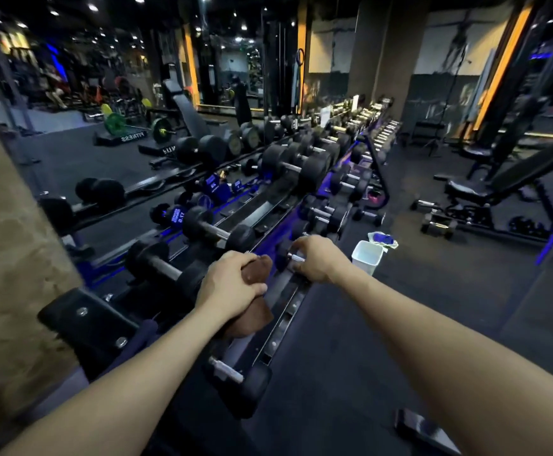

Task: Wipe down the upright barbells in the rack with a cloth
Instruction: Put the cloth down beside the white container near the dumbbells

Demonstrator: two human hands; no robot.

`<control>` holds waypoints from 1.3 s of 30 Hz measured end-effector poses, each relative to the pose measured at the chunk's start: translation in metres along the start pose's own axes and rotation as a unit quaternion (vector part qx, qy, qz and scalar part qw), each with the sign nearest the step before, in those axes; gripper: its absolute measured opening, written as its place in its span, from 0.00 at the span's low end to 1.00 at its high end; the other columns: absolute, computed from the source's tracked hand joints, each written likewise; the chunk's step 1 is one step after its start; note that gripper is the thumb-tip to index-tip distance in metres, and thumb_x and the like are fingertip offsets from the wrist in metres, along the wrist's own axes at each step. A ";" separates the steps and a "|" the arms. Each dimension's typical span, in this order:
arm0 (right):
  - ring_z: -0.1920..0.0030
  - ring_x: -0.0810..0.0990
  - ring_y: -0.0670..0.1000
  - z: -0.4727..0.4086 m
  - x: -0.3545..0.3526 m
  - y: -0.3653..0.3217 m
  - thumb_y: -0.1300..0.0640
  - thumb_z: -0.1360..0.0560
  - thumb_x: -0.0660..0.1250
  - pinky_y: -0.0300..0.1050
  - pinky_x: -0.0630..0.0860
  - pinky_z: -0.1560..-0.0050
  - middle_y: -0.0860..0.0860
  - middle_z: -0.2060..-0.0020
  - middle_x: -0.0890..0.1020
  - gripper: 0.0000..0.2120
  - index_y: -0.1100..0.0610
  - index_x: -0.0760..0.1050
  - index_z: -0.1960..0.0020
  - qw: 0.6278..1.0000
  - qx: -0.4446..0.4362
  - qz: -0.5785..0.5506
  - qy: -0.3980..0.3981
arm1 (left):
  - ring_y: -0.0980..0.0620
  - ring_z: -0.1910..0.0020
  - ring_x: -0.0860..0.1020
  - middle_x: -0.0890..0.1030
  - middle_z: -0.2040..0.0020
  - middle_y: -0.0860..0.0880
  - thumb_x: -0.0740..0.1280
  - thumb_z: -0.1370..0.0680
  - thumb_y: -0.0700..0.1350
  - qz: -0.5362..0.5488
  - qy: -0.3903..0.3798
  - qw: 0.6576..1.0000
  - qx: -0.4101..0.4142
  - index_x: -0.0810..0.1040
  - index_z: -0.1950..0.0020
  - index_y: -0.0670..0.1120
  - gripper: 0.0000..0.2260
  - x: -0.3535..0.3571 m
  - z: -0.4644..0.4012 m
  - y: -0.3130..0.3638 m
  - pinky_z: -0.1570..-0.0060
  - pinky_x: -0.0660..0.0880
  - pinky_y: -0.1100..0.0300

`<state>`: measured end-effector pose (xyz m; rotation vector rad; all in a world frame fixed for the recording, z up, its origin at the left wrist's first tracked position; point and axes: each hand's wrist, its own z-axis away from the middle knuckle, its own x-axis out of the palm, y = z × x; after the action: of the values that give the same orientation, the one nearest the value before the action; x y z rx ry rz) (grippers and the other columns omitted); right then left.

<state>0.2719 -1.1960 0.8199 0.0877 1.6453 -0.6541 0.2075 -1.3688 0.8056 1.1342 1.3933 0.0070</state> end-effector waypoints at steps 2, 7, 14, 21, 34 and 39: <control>0.36 0.74 0.57 -0.025 0.000 0.010 0.56 0.25 0.67 0.46 0.72 0.40 0.56 0.37 0.76 0.21 0.57 0.72 0.33 1.000 0.003 0.004 -0.012 | 0.48 0.40 0.75 0.77 0.38 0.50 0.76 0.33 0.47 -0.002 -0.011 1.000 0.007 0.78 0.37 0.53 0.24 0.009 -0.028 0.001 0.43 0.67 0.63; 0.37 0.74 0.58 -0.108 0.005 0.049 0.57 0.25 0.66 0.46 0.72 0.41 0.57 0.38 0.77 0.20 0.59 0.72 0.33 1.000 0.011 0.013 -0.020 | 0.49 0.40 0.75 0.77 0.39 0.51 0.76 0.33 0.48 -0.001 -0.016 1.000 0.011 0.77 0.37 0.53 0.25 0.044 -0.110 -0.005 0.42 0.67 0.62; 0.41 0.76 0.59 -0.265 0.013 0.155 0.60 0.26 0.64 0.47 0.74 0.44 0.57 0.44 0.80 0.16 0.61 0.75 0.38 0.999 0.003 0.006 -0.051 | 0.50 0.42 0.76 0.78 0.41 0.51 0.76 0.33 0.48 -0.008 -0.020 1.000 -0.011 0.79 0.40 0.53 0.22 0.140 -0.265 -0.002 0.41 0.69 0.60; 0.45 0.78 0.60 -0.404 -0.024 0.300 0.60 0.28 0.63 0.46 0.74 0.50 0.59 0.47 0.80 0.12 0.61 0.77 0.46 0.997 0.046 -0.003 -0.060 | 0.48 0.45 0.78 0.80 0.44 0.50 0.77 0.34 0.47 0.003 -0.056 0.998 -0.028 0.81 0.43 0.52 0.20 0.248 -0.435 0.050 0.45 0.72 0.57; 0.40 0.75 0.59 -0.543 -0.099 0.491 0.59 0.25 0.67 0.51 0.73 0.41 0.58 0.40 0.77 0.19 0.61 0.73 0.35 0.995 0.098 0.006 -0.023 | 0.48 0.40 0.76 0.78 0.40 0.50 0.77 0.34 0.48 0.053 -0.095 0.994 -0.005 0.79 0.38 0.53 0.25 0.406 -0.636 0.128 0.38 0.70 0.56; 0.39 0.76 0.58 -0.630 -0.099 0.581 0.57 0.26 0.68 0.47 0.72 0.41 0.57 0.38 0.77 0.22 0.58 0.72 0.32 0.992 0.118 0.004 -0.041 | 0.49 0.40 0.75 0.78 0.40 0.48 0.77 0.33 0.46 0.091 -0.109 0.990 -0.013 0.79 0.39 0.50 0.23 0.486 -0.738 0.151 0.43 0.66 0.63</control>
<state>-0.0254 -0.3921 0.7244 0.2342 1.4829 -0.8339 -0.1340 -0.5467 0.6986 1.2000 1.0902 0.0301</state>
